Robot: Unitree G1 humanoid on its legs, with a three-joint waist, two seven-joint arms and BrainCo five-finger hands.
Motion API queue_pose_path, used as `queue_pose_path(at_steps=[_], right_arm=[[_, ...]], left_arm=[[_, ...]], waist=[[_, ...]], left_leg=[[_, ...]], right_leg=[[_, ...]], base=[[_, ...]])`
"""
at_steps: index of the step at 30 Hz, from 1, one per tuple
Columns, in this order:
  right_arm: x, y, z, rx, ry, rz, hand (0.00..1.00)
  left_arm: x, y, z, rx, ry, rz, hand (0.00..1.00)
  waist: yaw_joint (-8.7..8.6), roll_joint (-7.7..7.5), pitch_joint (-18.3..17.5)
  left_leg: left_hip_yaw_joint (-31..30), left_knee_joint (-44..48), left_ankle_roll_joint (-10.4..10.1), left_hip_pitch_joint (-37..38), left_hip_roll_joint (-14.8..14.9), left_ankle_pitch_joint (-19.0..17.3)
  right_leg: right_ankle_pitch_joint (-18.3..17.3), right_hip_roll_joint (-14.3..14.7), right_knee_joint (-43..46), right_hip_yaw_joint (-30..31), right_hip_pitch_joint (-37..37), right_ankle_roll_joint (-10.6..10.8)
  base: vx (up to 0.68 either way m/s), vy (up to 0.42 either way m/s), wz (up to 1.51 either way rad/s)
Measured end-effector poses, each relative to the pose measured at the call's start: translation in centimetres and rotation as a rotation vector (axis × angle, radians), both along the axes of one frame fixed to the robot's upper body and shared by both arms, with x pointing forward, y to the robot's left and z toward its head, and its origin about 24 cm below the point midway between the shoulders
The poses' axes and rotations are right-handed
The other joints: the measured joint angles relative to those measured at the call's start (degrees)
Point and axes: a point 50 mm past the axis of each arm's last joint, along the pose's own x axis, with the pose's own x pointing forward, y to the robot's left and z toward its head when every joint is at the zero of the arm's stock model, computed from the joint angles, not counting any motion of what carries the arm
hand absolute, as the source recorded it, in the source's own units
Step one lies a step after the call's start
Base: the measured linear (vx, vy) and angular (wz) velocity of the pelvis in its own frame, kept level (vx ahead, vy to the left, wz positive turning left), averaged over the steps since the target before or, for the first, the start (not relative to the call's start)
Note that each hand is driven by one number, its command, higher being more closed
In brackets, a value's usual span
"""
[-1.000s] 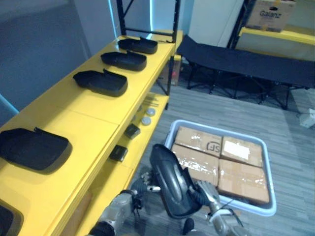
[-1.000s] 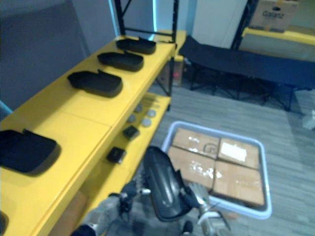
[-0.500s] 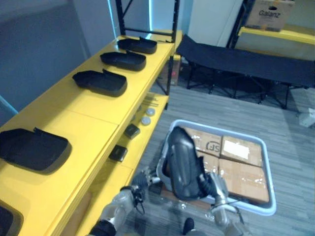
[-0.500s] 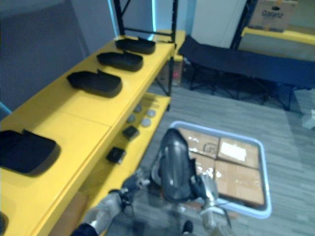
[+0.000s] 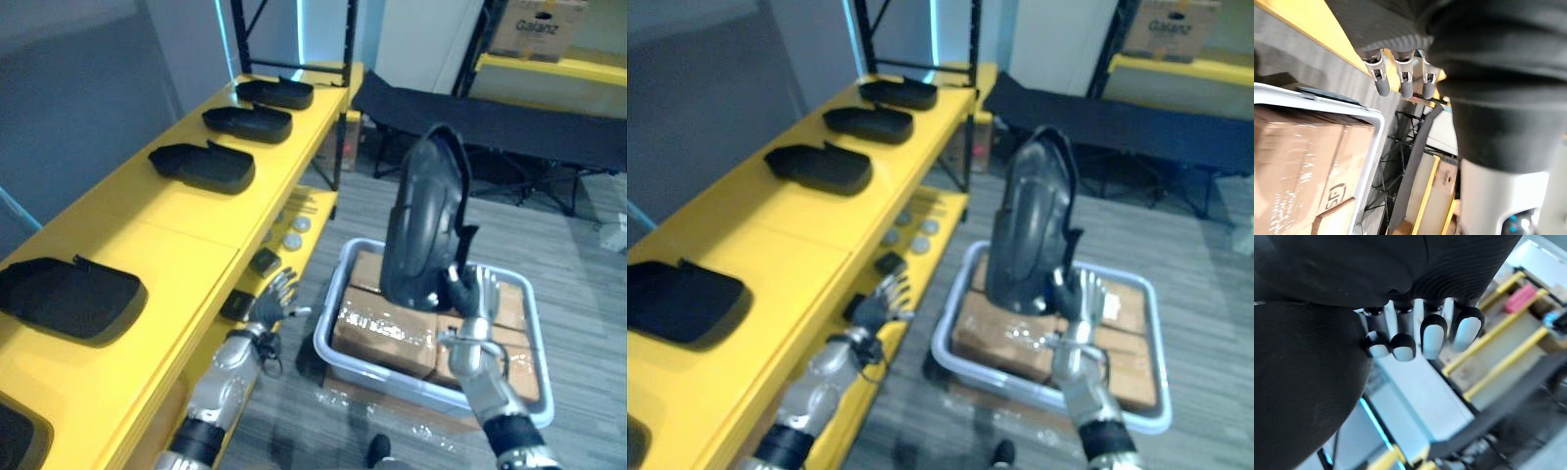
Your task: Walk over and take plastic housings, then place them on the shelf
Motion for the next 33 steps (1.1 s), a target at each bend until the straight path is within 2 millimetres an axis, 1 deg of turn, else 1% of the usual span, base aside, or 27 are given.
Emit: queue_pose_path(at_steps=[2,4,6,10,15,18,21,24,27,31,33], right_arm=[[0.2,0.0,0.5,-0.013,-0.015,0.02,1.0],[0.5,0.1,1.0,-0.023,-0.017,0.04,1.0],[0.6,-0.1,1.0,-0.058,0.0,0.053,1.0],[0.6,0.0,1.1,-0.106,0.01,0.072,1.0],[0.9,0.8,1.3,-0.187,0.002,0.123,1.0],[1.1,1.4,1.6,-0.243,-0.011,0.171,1.0],[1.3,1.9,1.6,-0.287,-0.003,0.206,1.0],[1.3,1.9,1.3,-0.302,0.012,0.211,1.0],[1.2,1.8,0.8,-0.316,0.035,0.212,1.0],[1.2,1.8,0.7,-0.332,0.039,0.216,1.0],[1.1,1.9,0.4,-0.336,0.047,0.224,1.0]], left_arm=[[0.1,-0.5,0.2,0.038,-0.018,-0.023,0.0],[0.2,-0.9,0.2,0.064,-0.026,-0.044,0.0],[0.3,-1.1,-0.2,0.133,-0.029,-0.073,0.0],[0.2,-1.9,-0.3,0.211,-0.052,-0.118,0.0],[0.3,-2.9,-0.5,0.302,-0.071,-0.176,0.0],[0.4,-3.2,-0.3,0.309,-0.082,-0.189,0.0],[0.4,-3.0,-0.6,0.311,-0.078,-0.185,0.0],[0.4,-2.7,-1.0,0.322,-0.072,-0.175,0.0],[0.4,-2.3,-0.7,0.329,-0.111,-0.125,0.0],[0.7,-1.9,-0.1,0.32,-0.153,-0.05,0.0],[1.0,-1.1,0.3,0.304,-0.17,0.012,0.0]], waist=[[0.02,0.28,-0.17],[0.0,0.48,-0.25],[-0.02,0.58,-0.26],[-0.08,0.58,-0.26],[-0.13,0.57,-0.26],[-0.22,0.57,-0.26],[-0.19,0.55,-0.28],[-0.15,0.47,-0.3],[-0.17,0.39,-0.32],[-0.25,0.31,-0.33],[-0.33,0.25,-0.3]], left_leg=[[0.06,0.23,-0.07,-0.18,0.13,-0.14],[0.29,0.85,-0.1,-0.66,0.19,-0.15],[0.35,1.07,-0.22,-0.69,0.45,-0.2],[0.46,1.09,-0.43,-0.69,0.77,-0.33],[0.44,0.98,-0.67,-0.68,1.1,-0.49],[0.49,0.73,-0.68,-0.55,1.11,-0.5],[0.48,0.52,-0.68,-0.48,1.07,-0.5],[0.49,0.52,-0.66,-0.49,0.97,-0.5],[0.67,0.72,-0.65,-0.5,0.97,-0.51],[0.89,0.78,-0.64,-0.48,1.02,-0.51],[1.06,0.75,-0.65,-0.44,1.07,-0.48]], right_leg=[[-0.07,0.1,0.0,-0.03,-0.05,-0.15],[-0.5,0.13,0.0,0.05,-0.56,-0.77],[-0.57,0.38,0.0,0.04,-0.54,-0.92],[-0.78,0.71,0.0,-0.01,-0.58,-1.17],[-0.91,1.04,0.0,-0.14,-0.69,-1.3],[-0.57,1.06,0.0,-0.14,-0.71,-0.85],[-0.35,1.06,0.01,-0.1,-0.7,-0.65],[-0.2,0.96,0.02,-0.02,-0.69,-0.57],[-0.06,0.96,0.01,0.16,-0.69,-0.58],[-0.01,0.95,-0.02,0.32,-0.71,-0.61],[-0.03,0.94,-0.02,0.39,-0.76,-0.59]], base=[[-0.05,-0.014,-0.04],[-0.03,-0.015,-0.06],[-0.01,-0.011,-0.02],[0.0,0.0,0.0],[0.03,-0.002,0.0],[0.02,0.004,0.0],[0.0,0.0,0.0],[0.0,0.0,0.0],[0.0,0.0,0.0],[-0.03,-0.007,-0.03],[-0.03,-0.006,-0.03]])
